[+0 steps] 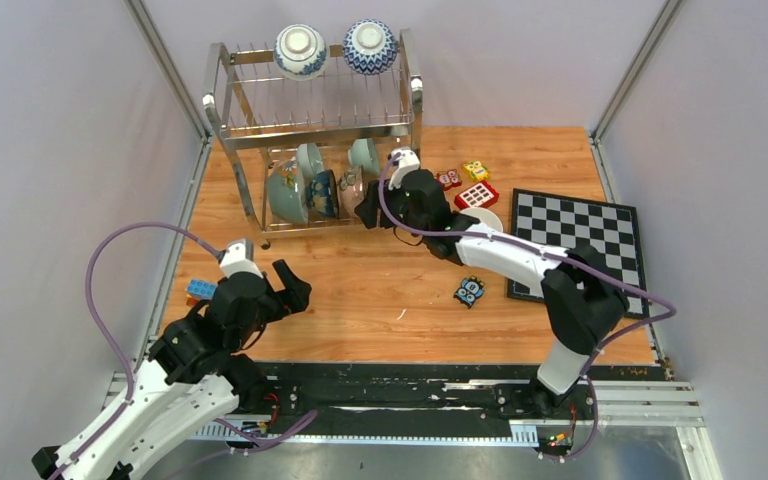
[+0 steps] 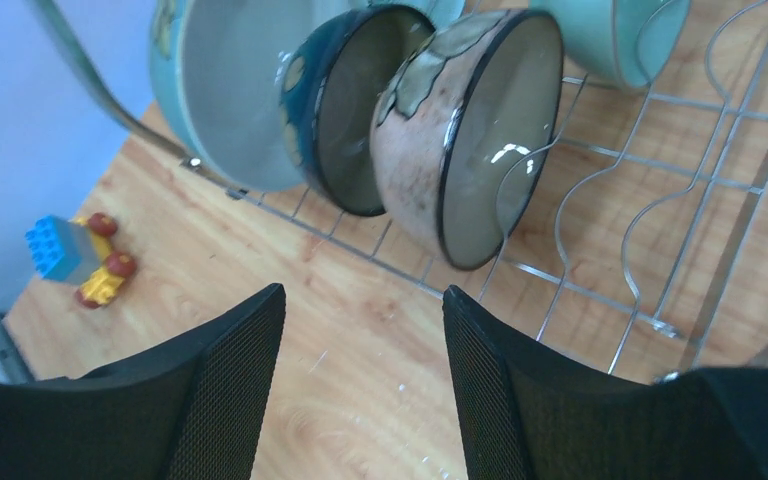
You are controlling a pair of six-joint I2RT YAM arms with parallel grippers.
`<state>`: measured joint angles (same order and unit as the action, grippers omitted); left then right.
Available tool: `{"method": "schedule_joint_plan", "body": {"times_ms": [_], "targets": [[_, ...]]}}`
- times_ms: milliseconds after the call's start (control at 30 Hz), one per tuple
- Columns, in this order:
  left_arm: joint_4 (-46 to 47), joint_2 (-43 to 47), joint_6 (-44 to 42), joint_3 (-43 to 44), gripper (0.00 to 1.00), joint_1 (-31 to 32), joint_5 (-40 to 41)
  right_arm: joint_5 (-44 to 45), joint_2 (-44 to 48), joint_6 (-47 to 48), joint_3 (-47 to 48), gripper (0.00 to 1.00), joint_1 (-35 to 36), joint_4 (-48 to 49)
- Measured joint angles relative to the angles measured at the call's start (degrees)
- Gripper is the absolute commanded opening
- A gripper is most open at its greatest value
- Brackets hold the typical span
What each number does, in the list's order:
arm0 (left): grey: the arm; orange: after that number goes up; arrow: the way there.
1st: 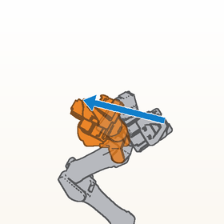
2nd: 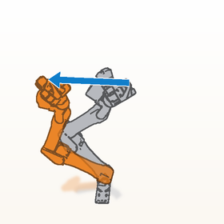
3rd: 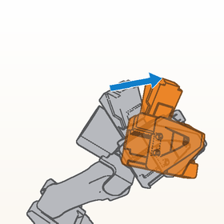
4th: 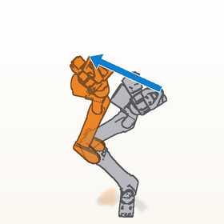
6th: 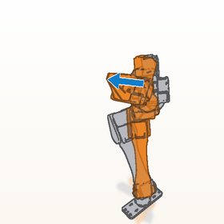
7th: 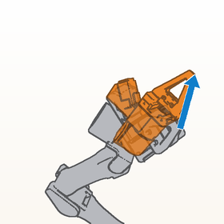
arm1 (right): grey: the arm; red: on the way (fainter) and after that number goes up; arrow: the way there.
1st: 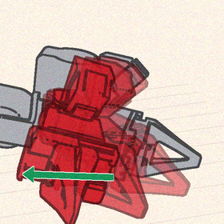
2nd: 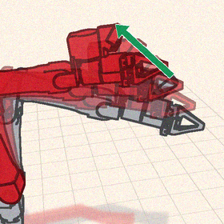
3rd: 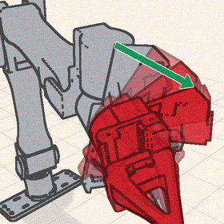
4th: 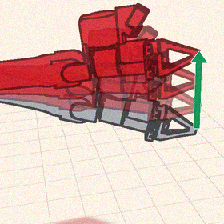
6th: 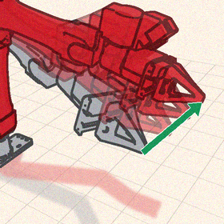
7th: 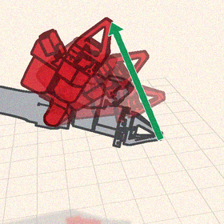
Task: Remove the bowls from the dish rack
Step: Pick up the bowl from the dish rack.
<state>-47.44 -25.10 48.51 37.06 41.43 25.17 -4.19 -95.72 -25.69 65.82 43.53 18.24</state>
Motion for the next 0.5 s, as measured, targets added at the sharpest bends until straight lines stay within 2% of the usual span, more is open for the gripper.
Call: {"method": "schedule_joint_plan", "body": {"times_ms": [233,500], "targets": [[-2.27,3.63,0.15,0.24,1.00,0.00,0.52,2.71,-5.86,5.92,4.02,0.62,-0.09,0.04],[-2.60,2.60,0.13,0.33,1.00,0.00,0.52,2.84,-9.77,8.83,9.60,0.60,-0.59,-0.83]]}}
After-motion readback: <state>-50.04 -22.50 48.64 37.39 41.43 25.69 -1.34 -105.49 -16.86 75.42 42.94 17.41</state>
